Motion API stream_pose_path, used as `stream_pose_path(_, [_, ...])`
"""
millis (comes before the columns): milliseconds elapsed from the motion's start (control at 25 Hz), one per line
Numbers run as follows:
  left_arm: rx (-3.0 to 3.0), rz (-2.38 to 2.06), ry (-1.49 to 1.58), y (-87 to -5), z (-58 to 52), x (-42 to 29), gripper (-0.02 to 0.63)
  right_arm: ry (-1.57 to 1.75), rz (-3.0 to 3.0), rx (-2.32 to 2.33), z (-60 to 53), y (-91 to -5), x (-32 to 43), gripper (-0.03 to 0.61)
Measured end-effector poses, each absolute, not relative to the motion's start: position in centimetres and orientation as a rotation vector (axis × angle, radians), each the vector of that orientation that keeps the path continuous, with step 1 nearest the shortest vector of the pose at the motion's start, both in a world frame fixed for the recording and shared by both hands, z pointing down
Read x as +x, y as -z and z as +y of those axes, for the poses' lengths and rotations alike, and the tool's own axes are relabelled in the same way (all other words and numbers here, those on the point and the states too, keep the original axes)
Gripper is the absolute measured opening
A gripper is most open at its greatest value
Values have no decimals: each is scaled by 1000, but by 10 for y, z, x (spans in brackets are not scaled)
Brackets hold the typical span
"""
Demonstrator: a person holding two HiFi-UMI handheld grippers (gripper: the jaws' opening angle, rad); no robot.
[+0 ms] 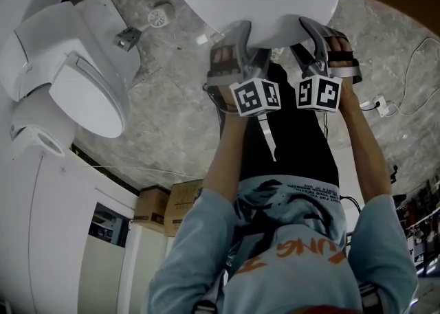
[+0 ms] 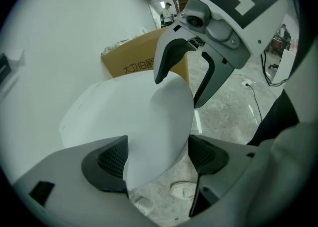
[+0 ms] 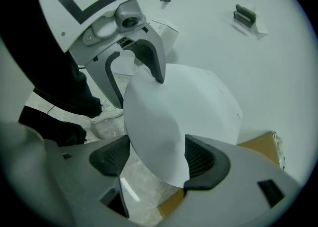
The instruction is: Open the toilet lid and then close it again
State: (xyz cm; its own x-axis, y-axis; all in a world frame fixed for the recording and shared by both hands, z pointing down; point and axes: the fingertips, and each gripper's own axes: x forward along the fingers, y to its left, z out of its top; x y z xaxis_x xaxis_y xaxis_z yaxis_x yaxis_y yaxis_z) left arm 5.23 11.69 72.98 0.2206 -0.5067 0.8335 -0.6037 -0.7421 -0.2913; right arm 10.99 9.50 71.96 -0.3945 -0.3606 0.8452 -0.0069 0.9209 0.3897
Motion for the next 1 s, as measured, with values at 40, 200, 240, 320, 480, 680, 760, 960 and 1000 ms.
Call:
stream_pose_path(40, [2381, -1092, -1553, -726, 117, 52, 371, 391, -1957, 269, 95, -714, 110, 360])
stream_pose_path(200, [2373, -1094, -1573, -704, 121, 56, 370, 381, -1980, 284, 95, -687, 115, 379])
stream_pose_path(240, [2367, -1091, -1618, -701, 121, 54, 370, 380, -1983, 290, 94, -680, 114, 383])
stream_pose_path(320, [2354, -1080, -1736, -693, 120, 49, 370, 369, -1991, 306, 92, -669, 114, 383])
stream_pose_path(480, [2318, -1118, -1845, -681, 116, 47, 370, 359, -2001, 333, 88, -647, 115, 383])
stream_pose_path(680, [2265, -1112, -1912, -671, 113, 46, 368, 330, -2006, 380, 84, -633, 118, 385])
stream_pose_path(760, [2256, -1065, -1939, -663, 114, 48, 367, 320, -2007, 390, 84, -625, 118, 385])
stream_pose_path(960, [2306, -1037, -1928, -633, 113, 47, 343, 290, -2036, 420, 80, -592, 116, 380])
stream_pose_path(1000, [2311, -1035, -1920, -627, 112, 47, 342, 286, -2043, 429, 78, -584, 116, 380])
